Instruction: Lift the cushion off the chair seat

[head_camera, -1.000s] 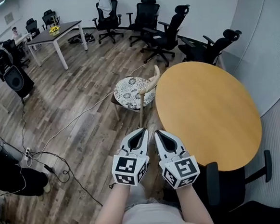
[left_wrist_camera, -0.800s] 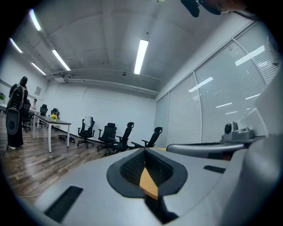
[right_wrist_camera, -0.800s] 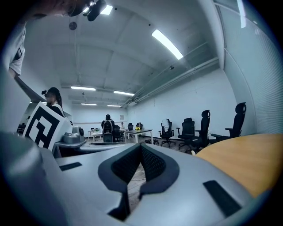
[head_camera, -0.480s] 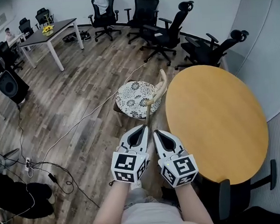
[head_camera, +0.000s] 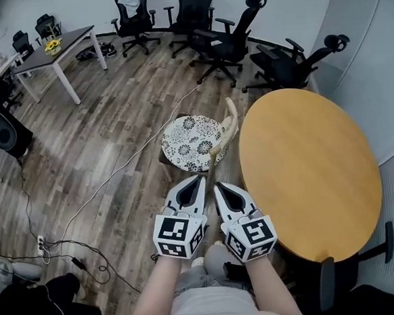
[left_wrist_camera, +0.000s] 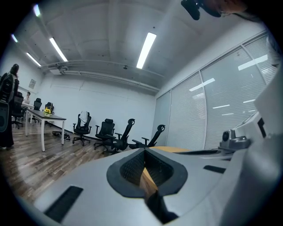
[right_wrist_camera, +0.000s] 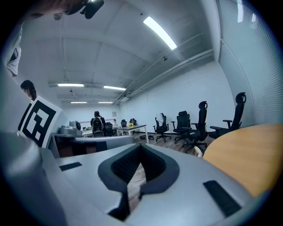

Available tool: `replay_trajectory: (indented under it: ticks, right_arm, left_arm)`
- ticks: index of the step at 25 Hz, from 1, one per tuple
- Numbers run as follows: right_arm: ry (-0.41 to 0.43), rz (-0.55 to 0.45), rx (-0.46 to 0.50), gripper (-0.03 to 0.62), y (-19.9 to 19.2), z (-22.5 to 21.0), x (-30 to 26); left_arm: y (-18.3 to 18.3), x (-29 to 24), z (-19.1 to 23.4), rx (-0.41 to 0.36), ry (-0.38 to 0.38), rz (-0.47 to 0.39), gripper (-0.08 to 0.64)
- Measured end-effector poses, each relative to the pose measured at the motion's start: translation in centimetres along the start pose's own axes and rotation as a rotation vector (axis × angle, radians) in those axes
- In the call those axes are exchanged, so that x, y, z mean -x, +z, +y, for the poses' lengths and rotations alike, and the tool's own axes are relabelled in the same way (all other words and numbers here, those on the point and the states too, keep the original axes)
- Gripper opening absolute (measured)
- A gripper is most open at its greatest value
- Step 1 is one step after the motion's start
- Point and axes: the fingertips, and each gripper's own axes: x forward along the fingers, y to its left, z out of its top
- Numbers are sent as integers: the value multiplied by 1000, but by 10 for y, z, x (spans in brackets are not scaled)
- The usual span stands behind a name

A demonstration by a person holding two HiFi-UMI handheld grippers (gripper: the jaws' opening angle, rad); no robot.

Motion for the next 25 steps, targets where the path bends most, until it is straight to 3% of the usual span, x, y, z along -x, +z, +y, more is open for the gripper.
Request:
replay_trajectory:
  ticks: [14,25]
  right_arm:
    - [15,38,-1,25,-1,-34,-92]
    - [-11,89,-5,25,-2,-97,-193]
  left_arm:
    - [-6,-67,73,74,3,66,3]
    - [-5,-167,147,57,13,122,5]
